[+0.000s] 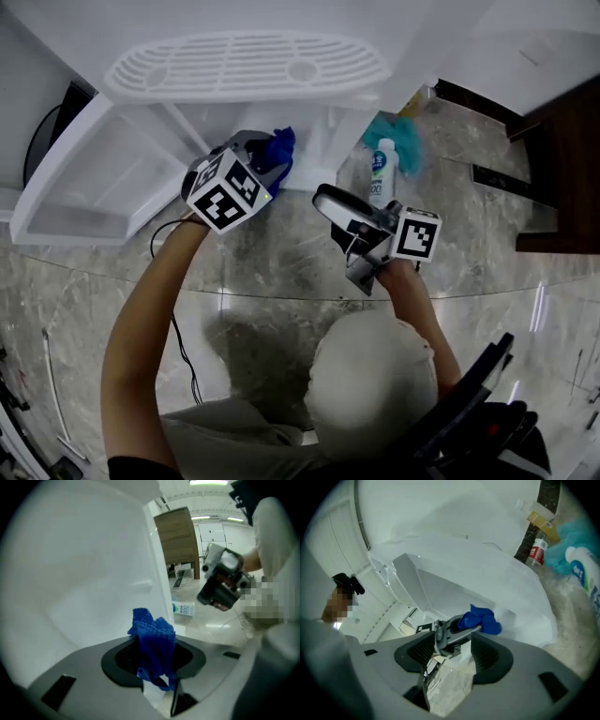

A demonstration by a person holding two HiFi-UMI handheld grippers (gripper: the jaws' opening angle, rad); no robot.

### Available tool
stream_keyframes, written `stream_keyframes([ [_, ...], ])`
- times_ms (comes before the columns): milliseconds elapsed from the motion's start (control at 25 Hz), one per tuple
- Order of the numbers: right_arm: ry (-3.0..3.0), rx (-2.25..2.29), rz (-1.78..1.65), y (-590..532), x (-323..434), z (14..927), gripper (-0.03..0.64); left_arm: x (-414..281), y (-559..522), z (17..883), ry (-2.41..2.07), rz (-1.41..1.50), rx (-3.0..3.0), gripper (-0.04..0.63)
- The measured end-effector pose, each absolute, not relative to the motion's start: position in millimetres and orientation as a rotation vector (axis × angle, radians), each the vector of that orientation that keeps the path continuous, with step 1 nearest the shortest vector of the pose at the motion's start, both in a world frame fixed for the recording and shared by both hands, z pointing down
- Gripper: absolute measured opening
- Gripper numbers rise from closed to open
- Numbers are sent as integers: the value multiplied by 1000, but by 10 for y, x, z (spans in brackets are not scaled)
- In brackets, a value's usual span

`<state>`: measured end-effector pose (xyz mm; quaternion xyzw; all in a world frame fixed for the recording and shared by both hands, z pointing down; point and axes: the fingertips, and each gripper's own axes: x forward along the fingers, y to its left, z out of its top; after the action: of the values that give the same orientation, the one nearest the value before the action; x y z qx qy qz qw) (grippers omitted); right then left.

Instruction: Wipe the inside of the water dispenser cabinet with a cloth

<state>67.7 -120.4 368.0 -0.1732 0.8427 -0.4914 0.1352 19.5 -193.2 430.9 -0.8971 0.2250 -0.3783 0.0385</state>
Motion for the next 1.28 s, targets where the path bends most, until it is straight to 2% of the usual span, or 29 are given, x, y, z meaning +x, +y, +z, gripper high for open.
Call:
stream_keyframes([
  [240, 2707, -461, -1294, -1093, 160, 3594, 231, -448, -1053, 3774, 730, -954, -2842, 138],
  [360, 2857, -366, -1156, -898, -70, 3452, 159, -766, -641, 3648, 781, -870, -2910, 138],
  [520, 3062, -327, -916, -700, -264, 3250, 98, -905, -350, 3422, 920, -557, -3102, 140],
  [600, 3110, -342, -784, -616, -337, 3111, 0, -895, -264, 3405, 887, -538, -3136, 140],
  [760, 3232, -317, -553, -634, -491, 2822, -3, -921, -141, 3223, 869, -460, -3104, 140],
  [1000, 3466, -165, -115, -682, -1190, 2252, -3, -1508, -302, 2773, 1237, -184, -3025, 140],
  [1120, 3476, -89, -49, -449, -1456, 2225, -3, -1731, -356, 2645, 1376, -101, -2976, 140],
  [1280, 3540, -110, -102, -411, -1334, 2588, -3, -1715, -329, 2584, 1366, -64, -2996, 140],
])
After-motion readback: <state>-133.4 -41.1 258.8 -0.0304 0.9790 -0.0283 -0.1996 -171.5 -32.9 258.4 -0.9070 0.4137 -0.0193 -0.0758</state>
